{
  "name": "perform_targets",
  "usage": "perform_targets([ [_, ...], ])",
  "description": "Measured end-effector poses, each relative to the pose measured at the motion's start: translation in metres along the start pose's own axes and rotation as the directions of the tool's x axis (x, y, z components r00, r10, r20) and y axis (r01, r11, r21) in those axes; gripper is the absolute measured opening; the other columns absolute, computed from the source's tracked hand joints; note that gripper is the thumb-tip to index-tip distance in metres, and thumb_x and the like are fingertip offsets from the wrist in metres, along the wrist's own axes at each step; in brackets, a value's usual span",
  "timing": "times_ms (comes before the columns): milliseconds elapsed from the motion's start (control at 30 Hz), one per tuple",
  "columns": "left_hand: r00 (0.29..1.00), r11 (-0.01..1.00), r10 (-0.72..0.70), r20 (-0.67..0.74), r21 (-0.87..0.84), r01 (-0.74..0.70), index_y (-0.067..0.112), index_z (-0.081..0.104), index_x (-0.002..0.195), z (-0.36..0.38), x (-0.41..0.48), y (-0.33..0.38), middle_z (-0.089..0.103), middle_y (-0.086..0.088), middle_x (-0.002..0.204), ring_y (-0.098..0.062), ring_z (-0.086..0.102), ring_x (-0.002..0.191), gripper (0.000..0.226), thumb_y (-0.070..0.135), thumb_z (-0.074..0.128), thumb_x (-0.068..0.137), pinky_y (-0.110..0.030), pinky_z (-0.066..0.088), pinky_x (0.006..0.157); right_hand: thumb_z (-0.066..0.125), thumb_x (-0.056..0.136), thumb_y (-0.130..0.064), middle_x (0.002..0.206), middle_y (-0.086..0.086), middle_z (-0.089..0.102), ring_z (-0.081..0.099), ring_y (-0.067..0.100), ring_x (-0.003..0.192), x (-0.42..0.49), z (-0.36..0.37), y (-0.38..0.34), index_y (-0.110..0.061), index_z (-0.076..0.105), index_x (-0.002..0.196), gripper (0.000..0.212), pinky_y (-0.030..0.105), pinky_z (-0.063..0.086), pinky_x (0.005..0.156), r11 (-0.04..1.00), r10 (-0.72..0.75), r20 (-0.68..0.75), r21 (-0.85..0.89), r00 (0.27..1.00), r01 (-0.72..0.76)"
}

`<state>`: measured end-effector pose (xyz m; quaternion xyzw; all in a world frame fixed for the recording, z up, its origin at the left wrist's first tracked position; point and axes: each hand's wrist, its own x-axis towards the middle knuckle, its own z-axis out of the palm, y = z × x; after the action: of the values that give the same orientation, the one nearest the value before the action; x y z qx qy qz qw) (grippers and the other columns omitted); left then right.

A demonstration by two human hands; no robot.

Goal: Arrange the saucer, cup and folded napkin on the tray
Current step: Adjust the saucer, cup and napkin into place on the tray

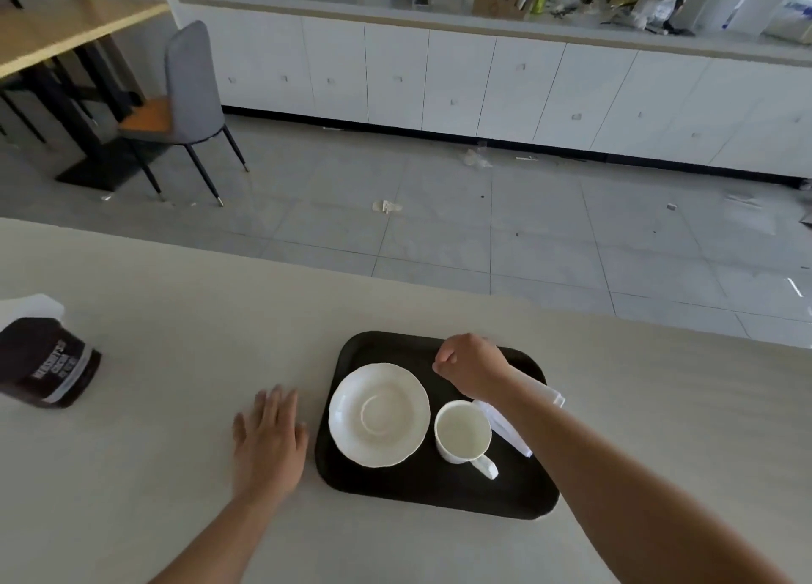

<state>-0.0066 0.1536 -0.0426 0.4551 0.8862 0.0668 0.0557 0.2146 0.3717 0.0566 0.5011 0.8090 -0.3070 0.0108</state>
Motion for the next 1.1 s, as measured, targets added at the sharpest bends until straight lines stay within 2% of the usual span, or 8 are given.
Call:
perform_targets([
  [200, 0.997, 0.997, -0.082, 0.009, -0.016, 0.082, 0.026, 0.042, 0.144, 0.016, 0.003, -0.007, 0.035, -0.014, 0.154, -0.036, 0.025, 0.144, 0.063, 0.047, 0.022, 0.088, -0.061, 0.016, 0.114, 0.066, 0.09, -0.034, 0.1, 0.003, 0.074, 0.066, 0.025, 0.094, 0.032, 0.023, -0.006, -0.018, 0.073, 0.1, 0.02, 0.035, 0.054, 0.083, 0.996, -0.016, 0.132, -0.086, 0.991, 0.028],
  [367, 0.994, 0.994, -0.112, -0.007, -0.004, 0.112, 0.028, 0.046, 0.141, 0.018, 0.005, -0.008, 0.038, -0.012, 0.152, -0.034, 0.027, 0.143, 0.062, 0.047, 0.026, 0.085, -0.058, 0.017, 0.115, 0.068, 0.086, -0.042, 0.102, 0.001, 0.071, 0.064, 0.024, 0.095, 0.042, 0.037, -0.001, -0.02, 0.069, 0.108, 0.031, 0.032, 0.048, 0.075, 0.982, -0.015, 0.216, -0.179, 0.976, 0.054],
  [533, 0.992, 0.992, -0.122, -0.023, -0.021, 0.121, 0.03, 0.046, 0.14, 0.019, 0.005, -0.008, 0.037, -0.009, 0.153, -0.032, 0.026, 0.144, 0.06, 0.047, 0.03, 0.085, -0.056, 0.016, 0.116, 0.07, 0.088, -0.037, 0.099, 0.0, 0.072, 0.065, 0.022, 0.092, 0.046, 0.046, 0.0, -0.02, 0.072, 0.102, 0.023, 0.038, 0.057, 0.081, 0.981, -0.041, 0.227, -0.173, 0.973, 0.082],
  [633, 0.992, 0.992, -0.126, -0.019, -0.022, 0.126, 0.031, 0.046, 0.14, 0.018, 0.005, -0.008, 0.037, -0.009, 0.154, -0.031, 0.026, 0.144, 0.06, 0.047, 0.032, 0.084, -0.055, 0.016, 0.117, 0.069, 0.089, -0.03, 0.087, 0.002, 0.074, 0.068, 0.019, 0.074, 0.049, 0.05, -0.002, -0.015, 0.072, 0.097, 0.017, 0.036, 0.059, 0.075, 0.983, -0.05, 0.244, -0.16, 0.969, 0.091],
  [733, 0.992, 0.992, -0.124, -0.031, -0.025, 0.123, 0.031, 0.048, 0.139, 0.018, 0.005, -0.008, 0.038, -0.008, 0.153, -0.03, 0.028, 0.144, 0.06, 0.048, 0.032, 0.084, -0.055, 0.018, 0.116, 0.067, 0.091, -0.022, 0.073, -0.001, 0.075, 0.07, 0.01, 0.049, 0.054, 0.054, 0.002, -0.021, 0.069, 0.088, 0.004, 0.024, 0.056, 0.058, 0.996, -0.022, 0.261, -0.08, 0.965, 0.044],
  [800, 0.992, 0.992, -0.122, -0.035, -0.02, 0.122, 0.031, 0.048, 0.139, 0.018, 0.005, -0.008, 0.039, -0.008, 0.152, -0.03, 0.03, 0.143, 0.059, 0.047, 0.033, 0.083, -0.055, 0.019, 0.116, 0.067, 0.09, -0.02, 0.077, 0.001, 0.076, 0.072, 0.009, 0.049, 0.056, 0.056, 0.004, -0.021, 0.07, 0.088, 0.005, 0.022, 0.055, 0.055, 1.0, -0.006, 0.253, -0.024, 0.968, 0.013],
  [967, 0.991, 0.992, -0.127, -0.042, -0.018, 0.126, 0.033, 0.048, 0.138, 0.021, 0.006, -0.009, 0.038, -0.005, 0.153, -0.029, 0.027, 0.144, 0.064, 0.056, 0.034, 0.08, -0.054, 0.017, 0.117, 0.068, 0.091, -0.019, 0.088, 0.004, 0.076, 0.073, 0.013, 0.053, 0.059, 0.057, 0.009, -0.015, 0.073, 0.092, 0.006, 0.031, 0.062, 0.065, 0.999, 0.013, 0.243, 0.038, 0.97, -0.023],
  [1100, 0.99, 0.991, -0.13, -0.048, -0.021, 0.13, 0.035, 0.046, 0.138, 0.023, 0.006, -0.011, 0.034, -0.003, 0.154, -0.026, 0.022, 0.145, 0.069, 0.067, 0.035, 0.078, -0.052, 0.012, 0.118, 0.067, 0.092, -0.019, 0.079, 0.003, 0.076, 0.072, 0.011, 0.051, 0.062, 0.055, 0.01, -0.017, 0.07, 0.086, 0.007, 0.028, 0.057, 0.061, 0.995, 0.034, 0.2, 0.086, 0.979, -0.052],
])
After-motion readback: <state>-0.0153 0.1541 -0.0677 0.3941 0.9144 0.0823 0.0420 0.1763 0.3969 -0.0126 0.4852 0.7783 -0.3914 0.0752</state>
